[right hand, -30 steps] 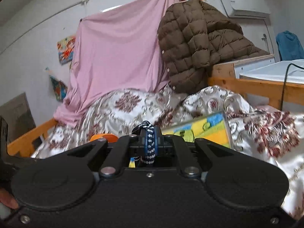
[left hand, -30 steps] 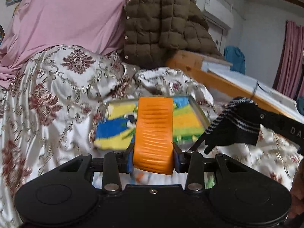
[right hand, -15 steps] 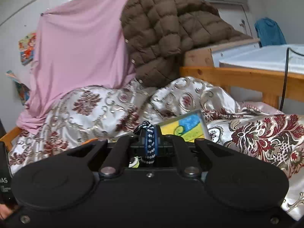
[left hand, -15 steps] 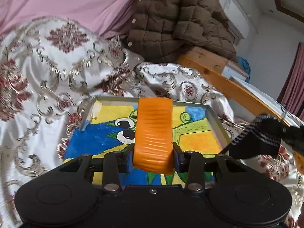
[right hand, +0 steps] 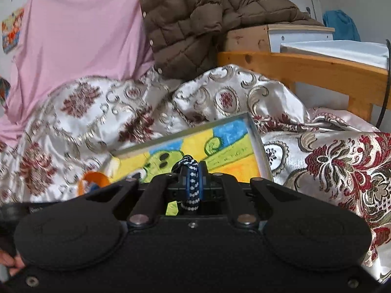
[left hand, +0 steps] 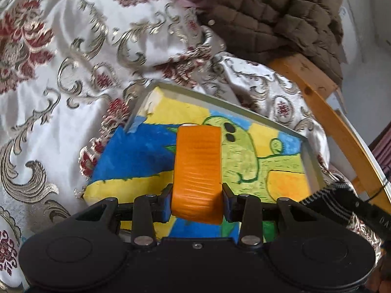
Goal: Organize soft objects
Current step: 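Lower the clip into the tray with the left tool while the right tool releases the sock there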
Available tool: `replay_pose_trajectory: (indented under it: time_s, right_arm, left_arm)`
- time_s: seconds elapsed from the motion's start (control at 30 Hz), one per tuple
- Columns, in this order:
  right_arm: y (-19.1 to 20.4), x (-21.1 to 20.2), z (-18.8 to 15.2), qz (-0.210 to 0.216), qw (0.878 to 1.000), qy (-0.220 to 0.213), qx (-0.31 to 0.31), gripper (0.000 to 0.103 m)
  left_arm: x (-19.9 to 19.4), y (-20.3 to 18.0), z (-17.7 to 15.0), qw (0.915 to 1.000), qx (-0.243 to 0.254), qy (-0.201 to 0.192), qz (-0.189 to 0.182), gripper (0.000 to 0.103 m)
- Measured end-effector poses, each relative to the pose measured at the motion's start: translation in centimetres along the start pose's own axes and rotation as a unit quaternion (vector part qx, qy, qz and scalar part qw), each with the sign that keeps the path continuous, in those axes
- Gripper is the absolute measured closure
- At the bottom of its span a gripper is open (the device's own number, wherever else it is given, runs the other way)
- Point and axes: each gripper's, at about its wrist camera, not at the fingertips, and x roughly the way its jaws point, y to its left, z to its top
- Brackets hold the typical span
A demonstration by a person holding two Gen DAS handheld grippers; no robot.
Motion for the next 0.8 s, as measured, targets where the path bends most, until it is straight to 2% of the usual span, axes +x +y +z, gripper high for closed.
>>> replay_pose_trajectory:
  time_s: [0.17,0.43,0.53,0.67,0.8]
  right_arm:
    - [-0.1,1.7,-0.6,-0.034,0.999,0.020,0.002,0.101]
    - [0.4,2.1,-1.4,-0.060,0.997,0.032,-0.020,0.095]
    - [0.3,1.7,-1.3,-0.068,0.997,0.029,-0.018,0.086]
    - [0.1,0.5,-0.8,-0.080,0.996,0.025,-0.015,0.069]
    - [-0.3,-1.6,-0.3,-0.080,0.997,0.013,-0.008,0.065]
  left_arm:
    - [1.3,0.5,-0.4,0.9999,0.004,0.011,0.005,0.062]
    - [2.4,0.0,-1.2,0.9991,0.021,0.033,0.015,0.060]
    - [2.2,-0.4,-1.2,0.9988,0.027,0.032,0.023,0.059]
    - [1.7,-1.3,-1.4,0.9983,0.035,0.037,0.030,0.058]
    - [0.6,-2.9,-1.7,0.9969,0.062,0.032,0.037,0.052]
